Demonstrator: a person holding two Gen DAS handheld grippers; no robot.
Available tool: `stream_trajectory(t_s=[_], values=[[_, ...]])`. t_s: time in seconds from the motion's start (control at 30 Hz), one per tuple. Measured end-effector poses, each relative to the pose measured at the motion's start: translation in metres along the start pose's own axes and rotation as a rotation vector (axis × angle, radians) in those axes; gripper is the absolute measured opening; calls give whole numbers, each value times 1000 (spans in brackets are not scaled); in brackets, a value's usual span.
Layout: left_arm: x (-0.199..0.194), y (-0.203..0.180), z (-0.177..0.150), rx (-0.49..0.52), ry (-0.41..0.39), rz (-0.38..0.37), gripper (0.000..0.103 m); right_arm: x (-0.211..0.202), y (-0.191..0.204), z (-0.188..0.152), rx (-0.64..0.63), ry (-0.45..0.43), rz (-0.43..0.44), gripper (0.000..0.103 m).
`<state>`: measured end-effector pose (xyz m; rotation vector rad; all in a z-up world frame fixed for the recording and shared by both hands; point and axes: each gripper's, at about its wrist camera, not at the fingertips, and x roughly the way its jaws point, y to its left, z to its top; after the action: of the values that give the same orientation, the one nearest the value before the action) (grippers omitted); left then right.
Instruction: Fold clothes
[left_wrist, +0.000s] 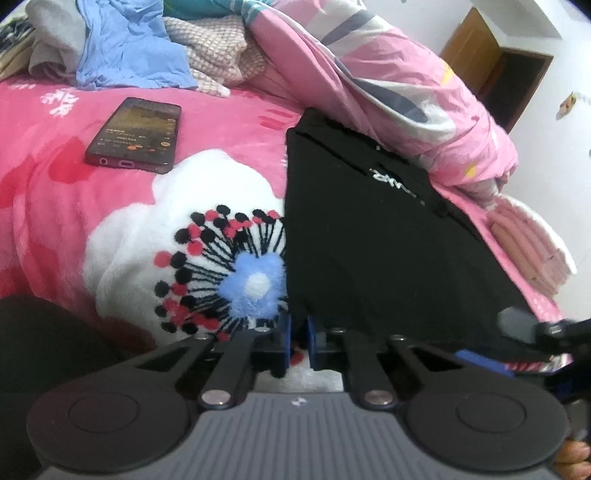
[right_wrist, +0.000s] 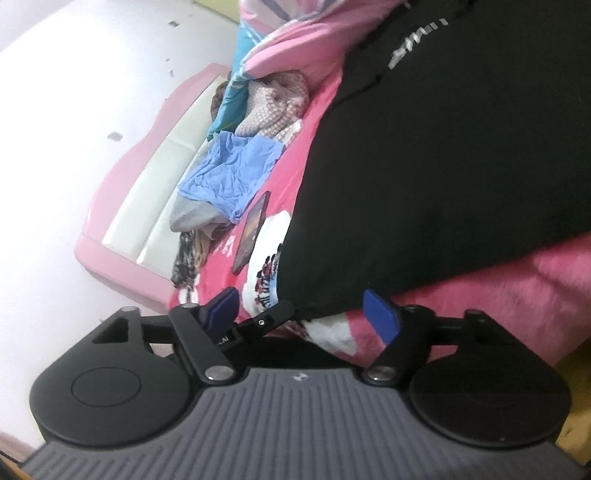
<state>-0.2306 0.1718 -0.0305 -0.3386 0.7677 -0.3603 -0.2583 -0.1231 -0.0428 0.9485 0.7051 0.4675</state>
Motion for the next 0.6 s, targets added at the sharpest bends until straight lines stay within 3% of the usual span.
stream_trajectory(t_s=[0.17,0.33,0.5,0.6], values=[[-7,10,5,-106,-3,-74,7,18,-17,-4,171,31,72,52],[-14,24,13,-235,1,-169,6,50,-30,-15,396,67,191,49],[-19,24,17,-221,-22,-184,6,82,-34,-26,559,88,275,49],[-18,27,16,-236,-18,-195,6,92,-37,-32,640,71,308,41]])
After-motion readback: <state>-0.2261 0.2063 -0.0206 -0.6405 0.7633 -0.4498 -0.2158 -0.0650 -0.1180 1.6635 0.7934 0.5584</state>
